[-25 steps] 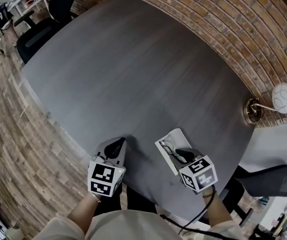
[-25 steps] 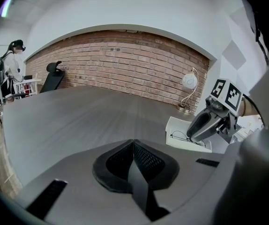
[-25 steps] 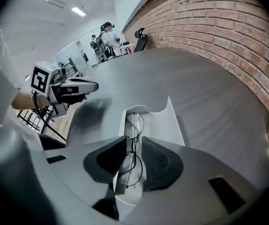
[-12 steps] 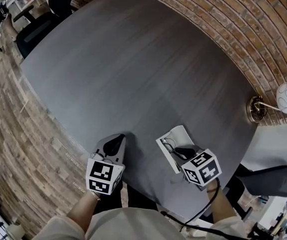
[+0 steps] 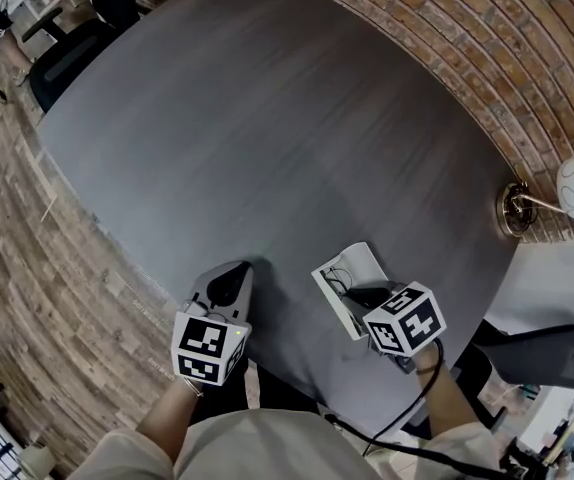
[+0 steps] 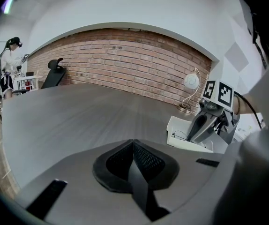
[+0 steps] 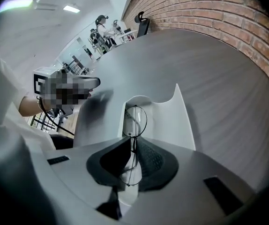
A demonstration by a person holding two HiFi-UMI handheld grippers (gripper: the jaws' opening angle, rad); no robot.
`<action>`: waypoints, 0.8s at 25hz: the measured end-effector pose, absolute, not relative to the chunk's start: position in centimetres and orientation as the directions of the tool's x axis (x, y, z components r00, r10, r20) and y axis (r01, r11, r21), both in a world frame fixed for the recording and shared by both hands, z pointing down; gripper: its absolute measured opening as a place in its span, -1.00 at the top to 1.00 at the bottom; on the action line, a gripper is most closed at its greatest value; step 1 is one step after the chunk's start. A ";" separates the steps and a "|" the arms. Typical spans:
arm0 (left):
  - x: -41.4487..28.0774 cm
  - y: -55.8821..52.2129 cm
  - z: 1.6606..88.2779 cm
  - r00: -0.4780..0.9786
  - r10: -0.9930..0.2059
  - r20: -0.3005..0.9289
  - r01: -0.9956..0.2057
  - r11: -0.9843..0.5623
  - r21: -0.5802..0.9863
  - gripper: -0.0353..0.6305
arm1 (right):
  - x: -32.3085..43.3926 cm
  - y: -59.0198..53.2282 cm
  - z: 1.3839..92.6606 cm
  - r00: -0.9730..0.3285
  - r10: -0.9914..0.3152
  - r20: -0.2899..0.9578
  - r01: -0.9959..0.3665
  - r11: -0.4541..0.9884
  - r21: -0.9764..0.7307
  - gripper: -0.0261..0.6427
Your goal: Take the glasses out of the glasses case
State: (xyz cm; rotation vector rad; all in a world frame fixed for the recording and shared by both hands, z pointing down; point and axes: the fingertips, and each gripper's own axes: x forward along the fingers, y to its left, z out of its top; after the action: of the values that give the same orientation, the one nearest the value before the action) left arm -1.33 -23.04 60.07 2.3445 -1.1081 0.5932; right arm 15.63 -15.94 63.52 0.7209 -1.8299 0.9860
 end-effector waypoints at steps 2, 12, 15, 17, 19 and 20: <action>-1.3 -23.0 60.1 0.577 -0.589 0.565 -0.797 -0.557 0.233 0.84 | 15.7 -15.9 63.5 -0.415 -0.072 0.907 -0.798 0.508 -0.325 0.74; -1.5 -22.8 59.7 0.575 -0.593 0.564 -0.798 -0.558 0.228 0.83 | 15.9 -15.9 63.2 -0.396 -0.114 0.911 -0.812 0.507 -0.289 0.79; -1.5 -22.7 59.6 0.575 -0.593 0.564 -0.798 -0.558 0.226 0.84 | 16.2 -16.1 62.8 -0.390 -0.151 0.908 -0.829 0.488 -0.275 0.79; -1.6 -22.5 59.5 0.574 -0.593 0.565 -0.798 -0.559 0.224 0.83 | 16.5 -16.3 62.5 -0.380 -0.178 0.908 -0.839 0.479 -0.258 0.79; -1.5 -22.4 59.4 0.575 -0.593 0.564 -0.797 -0.560 0.225 0.83 | 16.7 -16.5 62.2 -0.365 -0.203 0.909 -0.848 0.475 -0.235 0.79; -1.5 -22.4 59.3 0.577 -0.592 0.562 -0.797 -0.560 0.227 0.84 | 16.9 -16.6 62.0 -0.357 -0.215 0.909 -0.852 0.474 -0.222 0.79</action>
State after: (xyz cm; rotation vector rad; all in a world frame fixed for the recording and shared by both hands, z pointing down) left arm -1.46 -22.38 59.30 2.3492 -1.1127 0.5950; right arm 16.86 -16.62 62.02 0.8977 -1.8375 0.9050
